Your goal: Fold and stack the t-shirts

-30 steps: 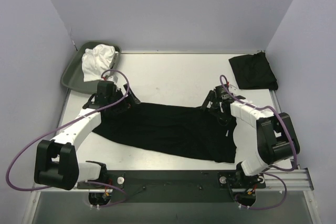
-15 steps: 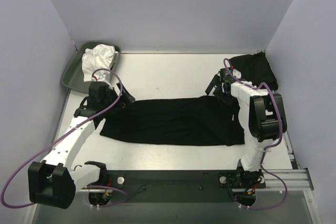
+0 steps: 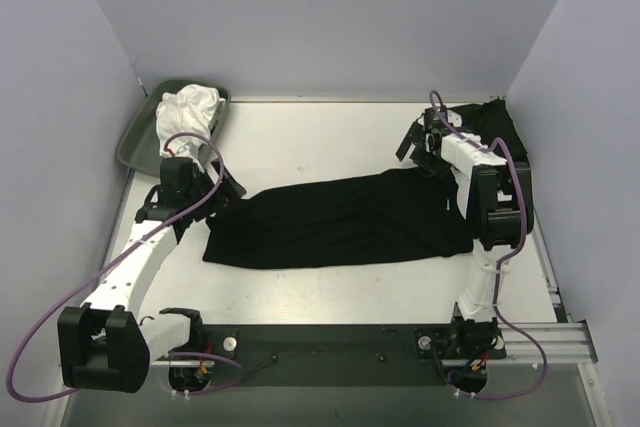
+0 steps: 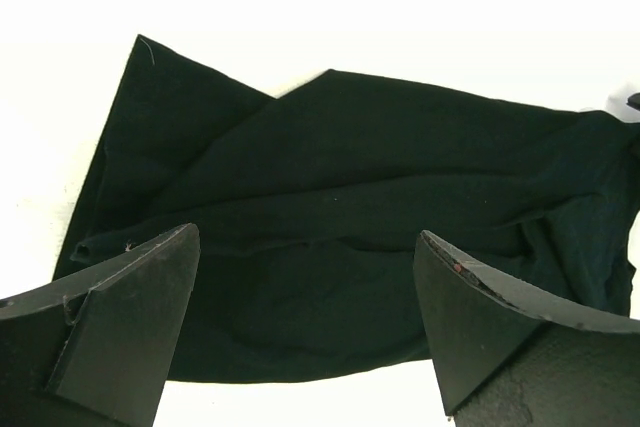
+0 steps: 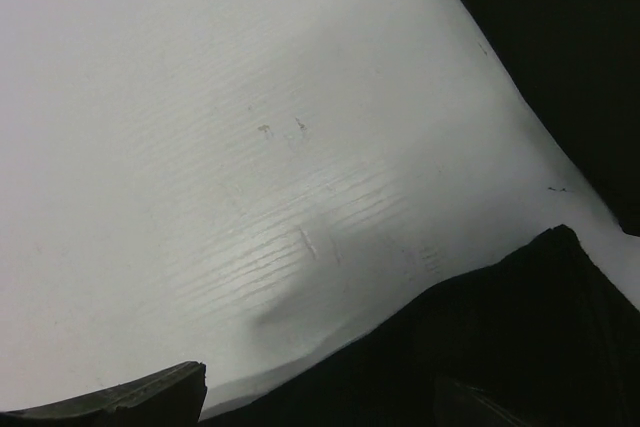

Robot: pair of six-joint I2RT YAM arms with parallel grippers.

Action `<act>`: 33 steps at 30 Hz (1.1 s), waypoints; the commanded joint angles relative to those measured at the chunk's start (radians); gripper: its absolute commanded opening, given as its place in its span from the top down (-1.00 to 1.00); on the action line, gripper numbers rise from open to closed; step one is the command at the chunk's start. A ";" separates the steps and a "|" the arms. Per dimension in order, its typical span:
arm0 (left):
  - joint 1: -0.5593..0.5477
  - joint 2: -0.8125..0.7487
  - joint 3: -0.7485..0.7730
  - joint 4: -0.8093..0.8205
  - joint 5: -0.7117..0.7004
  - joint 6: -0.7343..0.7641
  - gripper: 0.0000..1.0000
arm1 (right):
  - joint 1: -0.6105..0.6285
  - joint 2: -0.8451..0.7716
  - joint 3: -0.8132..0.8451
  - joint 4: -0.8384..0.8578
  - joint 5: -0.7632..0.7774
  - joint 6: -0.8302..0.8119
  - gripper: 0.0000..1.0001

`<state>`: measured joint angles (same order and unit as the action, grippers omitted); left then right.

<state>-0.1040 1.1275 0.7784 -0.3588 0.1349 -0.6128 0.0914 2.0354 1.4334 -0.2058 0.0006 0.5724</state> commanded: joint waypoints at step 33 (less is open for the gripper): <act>0.026 0.011 0.087 -0.149 -0.015 0.119 -0.95 | 0.743 -0.259 -0.182 0.115 -0.157 0.060 -0.95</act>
<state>-0.0696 1.1805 0.8684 -0.4435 0.1078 -0.5262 0.8074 1.8683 1.2831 -0.0849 -0.2138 0.6434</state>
